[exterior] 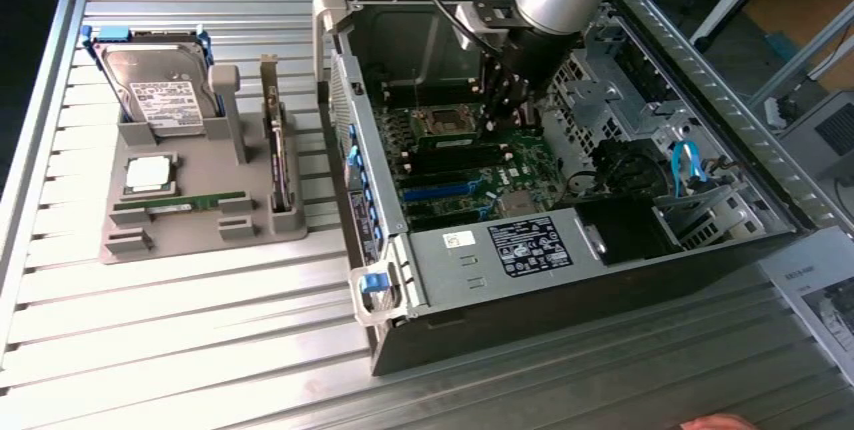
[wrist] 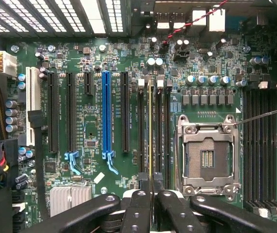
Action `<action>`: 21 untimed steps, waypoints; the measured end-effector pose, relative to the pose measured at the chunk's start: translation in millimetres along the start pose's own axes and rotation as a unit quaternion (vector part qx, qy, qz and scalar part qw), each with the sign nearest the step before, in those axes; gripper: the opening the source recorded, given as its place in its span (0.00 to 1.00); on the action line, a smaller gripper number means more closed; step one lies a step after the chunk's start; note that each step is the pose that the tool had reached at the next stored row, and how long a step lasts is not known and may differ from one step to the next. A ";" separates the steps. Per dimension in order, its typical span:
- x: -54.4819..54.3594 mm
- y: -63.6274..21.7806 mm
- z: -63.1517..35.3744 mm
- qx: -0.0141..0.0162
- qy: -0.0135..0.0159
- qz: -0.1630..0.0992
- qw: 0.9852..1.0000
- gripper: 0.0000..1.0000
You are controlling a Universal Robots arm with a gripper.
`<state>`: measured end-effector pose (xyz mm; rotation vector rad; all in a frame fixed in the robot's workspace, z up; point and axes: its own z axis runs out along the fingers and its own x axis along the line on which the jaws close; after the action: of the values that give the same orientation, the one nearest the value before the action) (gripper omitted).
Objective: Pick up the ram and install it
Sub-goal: 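Insert the ram into the slot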
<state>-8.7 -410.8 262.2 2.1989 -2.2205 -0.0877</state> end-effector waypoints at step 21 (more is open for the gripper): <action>0.6 -1.0 19.0 0.000 0.000 0.000 1.000 0.12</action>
<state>-8.7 -410.9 243.2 2.1990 -2.2203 -0.0877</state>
